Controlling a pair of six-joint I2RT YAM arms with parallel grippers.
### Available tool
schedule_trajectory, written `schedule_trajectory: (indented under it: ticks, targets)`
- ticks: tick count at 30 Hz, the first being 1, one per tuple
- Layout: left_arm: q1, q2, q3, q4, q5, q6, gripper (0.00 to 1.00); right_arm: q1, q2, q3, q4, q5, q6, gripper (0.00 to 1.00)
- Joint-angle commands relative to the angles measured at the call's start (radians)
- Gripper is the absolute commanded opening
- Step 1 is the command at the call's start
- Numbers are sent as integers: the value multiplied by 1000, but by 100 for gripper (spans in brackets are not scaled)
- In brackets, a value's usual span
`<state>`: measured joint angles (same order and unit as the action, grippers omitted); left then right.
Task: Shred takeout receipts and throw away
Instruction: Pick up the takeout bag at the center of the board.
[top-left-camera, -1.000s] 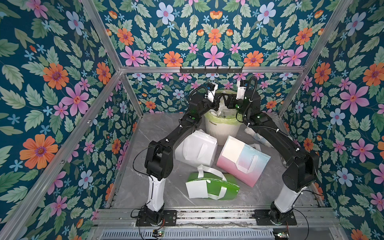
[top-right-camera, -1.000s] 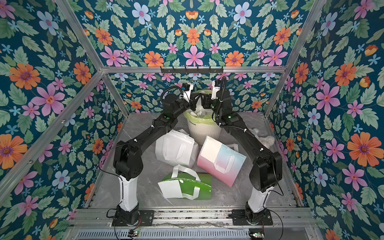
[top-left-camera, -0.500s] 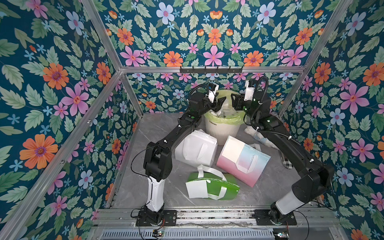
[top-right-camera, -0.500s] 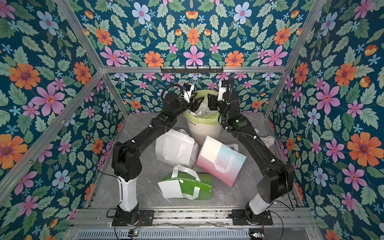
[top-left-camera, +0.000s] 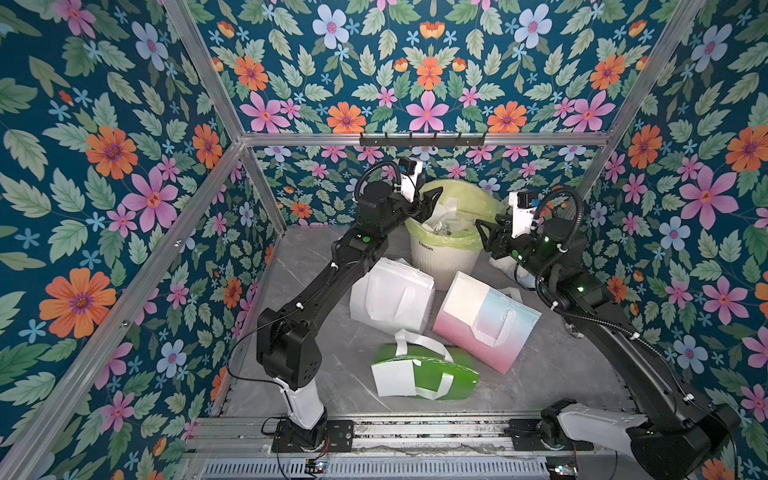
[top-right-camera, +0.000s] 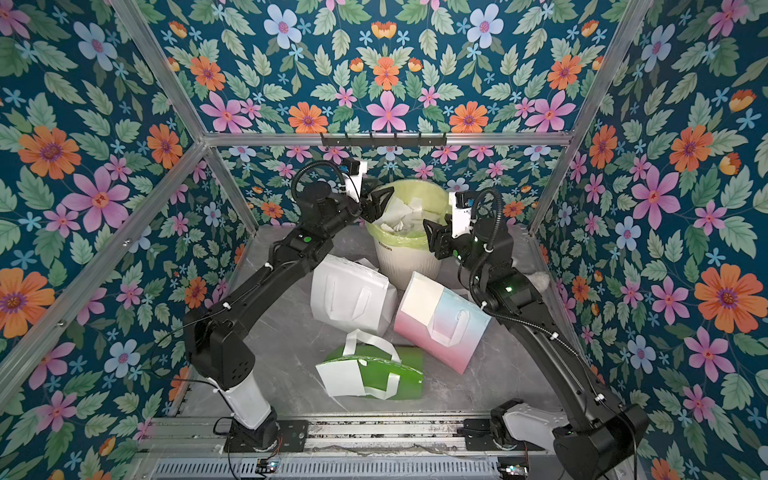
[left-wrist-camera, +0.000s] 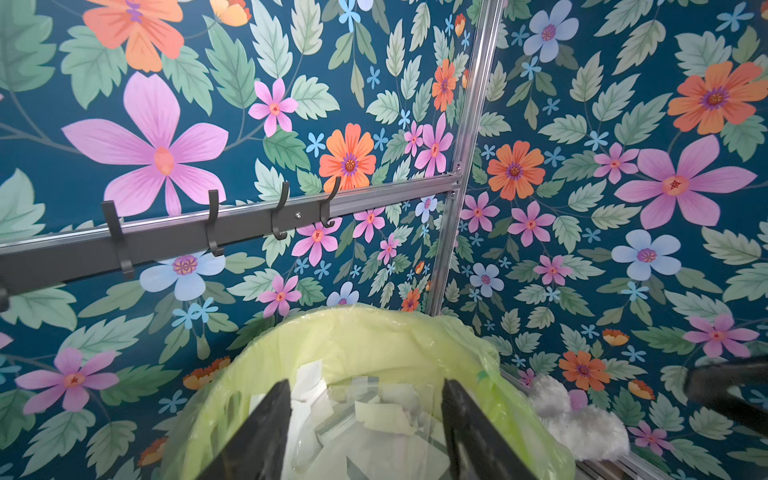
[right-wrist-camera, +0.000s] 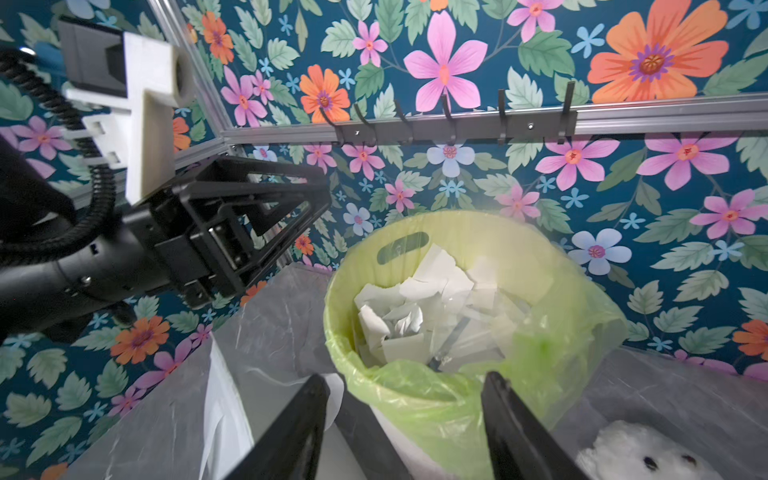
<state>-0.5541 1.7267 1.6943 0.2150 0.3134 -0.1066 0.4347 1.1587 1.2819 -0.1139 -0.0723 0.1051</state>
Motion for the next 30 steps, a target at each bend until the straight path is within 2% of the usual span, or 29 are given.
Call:
schedule_trajectory:
  ticks: [1, 8, 19, 24, 30]
  targets:
    - [0, -56, -45, -36, -15, -32, 61, 24, -42, -18, -50, -39, -65, 63]
    - [0, -183, -172, -95, -57, -63, 62, 94, -142, -91, -90, -73, -127, 66]
    - [0, -444, -484, -162, -174, -83, 64, 161, -264, -186, -188, -260, -215, 70]
    - [0, -595, -638, -179, -227, -127, 64, 235, -301, -216, -243, -284, -280, 75]
    - [0, -787, -813, -188, -301, -183, 63, 356, -283, -216, -340, -231, -382, 78]
